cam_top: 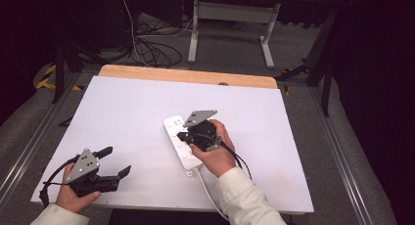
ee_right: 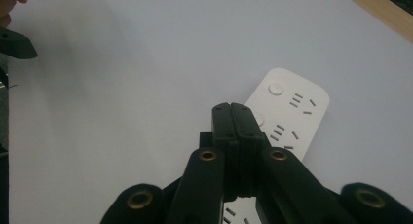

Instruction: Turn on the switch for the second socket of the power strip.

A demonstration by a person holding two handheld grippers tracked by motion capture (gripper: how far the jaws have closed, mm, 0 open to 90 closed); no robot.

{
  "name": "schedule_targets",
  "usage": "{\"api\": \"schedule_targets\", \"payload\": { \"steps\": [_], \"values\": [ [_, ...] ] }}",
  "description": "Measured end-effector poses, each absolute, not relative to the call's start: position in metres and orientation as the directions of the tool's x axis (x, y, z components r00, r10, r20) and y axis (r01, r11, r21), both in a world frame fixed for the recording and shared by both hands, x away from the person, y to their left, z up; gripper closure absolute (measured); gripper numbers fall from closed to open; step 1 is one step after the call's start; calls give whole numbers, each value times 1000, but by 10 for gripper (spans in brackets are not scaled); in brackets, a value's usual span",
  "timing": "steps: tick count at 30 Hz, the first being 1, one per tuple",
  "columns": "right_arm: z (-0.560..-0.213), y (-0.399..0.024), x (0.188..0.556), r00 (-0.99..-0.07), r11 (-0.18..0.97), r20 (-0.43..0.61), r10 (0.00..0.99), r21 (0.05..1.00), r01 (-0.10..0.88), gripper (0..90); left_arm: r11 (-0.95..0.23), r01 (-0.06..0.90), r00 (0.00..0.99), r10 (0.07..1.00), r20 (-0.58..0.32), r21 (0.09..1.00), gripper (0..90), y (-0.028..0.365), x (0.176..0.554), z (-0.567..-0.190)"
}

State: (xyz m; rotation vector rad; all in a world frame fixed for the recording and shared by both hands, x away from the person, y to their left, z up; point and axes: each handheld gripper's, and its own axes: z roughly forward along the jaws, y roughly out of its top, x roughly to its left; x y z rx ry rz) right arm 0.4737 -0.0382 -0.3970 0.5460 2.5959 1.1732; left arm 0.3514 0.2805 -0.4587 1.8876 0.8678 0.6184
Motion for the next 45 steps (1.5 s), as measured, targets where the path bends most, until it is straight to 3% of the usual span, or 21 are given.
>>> {"api": "schedule_targets", "payload": {
  "steps": [2,9,10,12,15,18,20,22,29,33,36,45],
  "values": [
    [-396,-39,473,-903,604,-62,426,763,233,900,-311,308,622,781,57,899,151,281,352,-459],
    [-392,-40,472,-904,585,-57,424,779,225,757,-311,309,622,781,57,899,151,281,352,-459],
    [-392,-40,473,-901,581,-54,431,780,231,650,-312,307,621,781,59,899,151,281,352,-459],
    [-392,-40,474,-898,572,-54,436,787,230,517,-311,309,621,781,57,899,151,281,351,-459],
    [-393,-40,476,-904,564,-39,425,793,231,449,-316,306,621,781,63,898,151,281,351,-459],
    [-393,-41,473,-908,548,-50,415,811,206,424,-315,306,621,781,62,898,151,281,351,-458],
    [-395,-45,473,-887,510,62,457,799,319,392,-317,305,621,781,65,898,151,281,352,-458],
    [-393,-48,471,-895,503,41,444,815,286,406,-315,306,622,781,62,898,151,281,351,-458],
    [-387,-64,464,-884,467,1,468,849,248,335,-315,305,621,782,64,899,151,281,351,-458],
    [-384,-77,460,-870,449,-24,492,864,229,264,-315,306,619,783,63,898,151,281,351,-458],
    [-381,-93,455,-845,431,-33,533,870,238,154,-314,306,619,783,63,899,151,281,351,-458],
    [-381,-125,444,-815,409,-43,577,880,243,82,-312,307,620,783,60,899,150,281,351,-458]
  ]
}}
